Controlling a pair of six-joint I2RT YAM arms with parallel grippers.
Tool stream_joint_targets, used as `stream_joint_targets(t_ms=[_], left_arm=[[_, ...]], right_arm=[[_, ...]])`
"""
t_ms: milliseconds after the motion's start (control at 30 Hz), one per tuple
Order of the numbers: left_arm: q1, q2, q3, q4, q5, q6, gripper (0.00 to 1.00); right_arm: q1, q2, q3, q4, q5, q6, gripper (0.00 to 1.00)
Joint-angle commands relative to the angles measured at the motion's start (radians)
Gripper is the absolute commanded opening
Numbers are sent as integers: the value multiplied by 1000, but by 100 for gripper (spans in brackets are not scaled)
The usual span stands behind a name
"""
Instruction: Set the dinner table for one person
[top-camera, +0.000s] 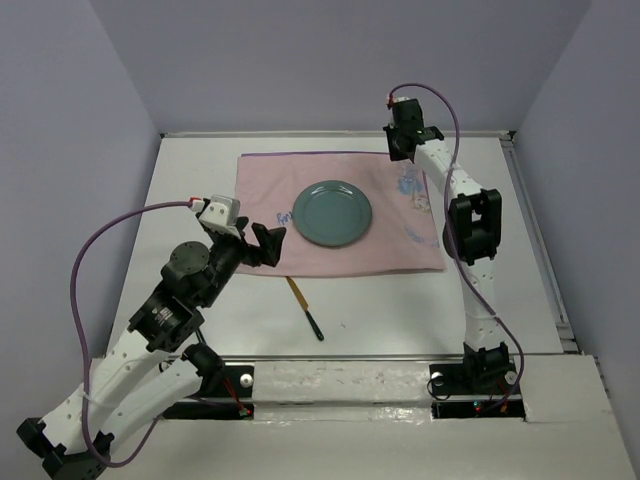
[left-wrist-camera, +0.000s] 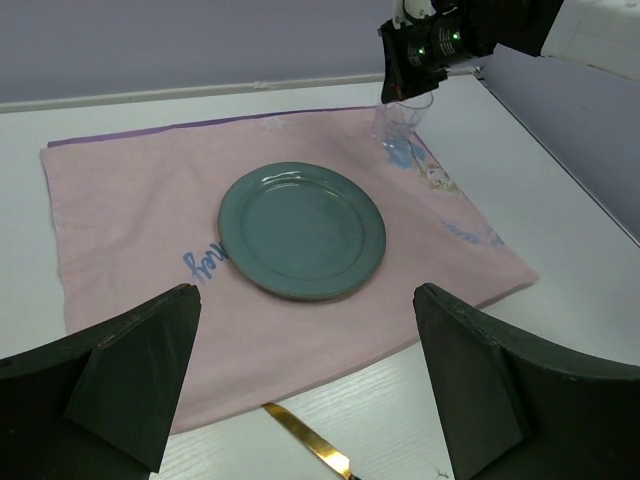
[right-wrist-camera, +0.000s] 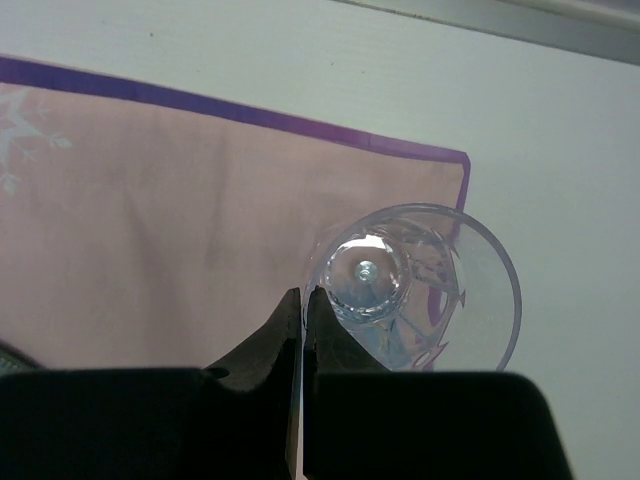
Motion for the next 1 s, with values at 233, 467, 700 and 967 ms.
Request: stream_joint_targets(t_ms=[233, 467, 700, 967], left_arm=[[51, -18, -13, 48, -114, 5, 99], [133, -53, -17, 45, -202, -15, 99], [148, -79, -23, 39, -324, -35, 99], [182, -79, -27, 45, -341, -44, 99]], right_arm=[[6, -146, -68, 34, -42, 27, 67], [232, -586, -690, 369, -180, 247, 68], [653, -832, -1154, 542, 43, 432, 56], [938, -730, -1117, 340, 166, 560, 54]])
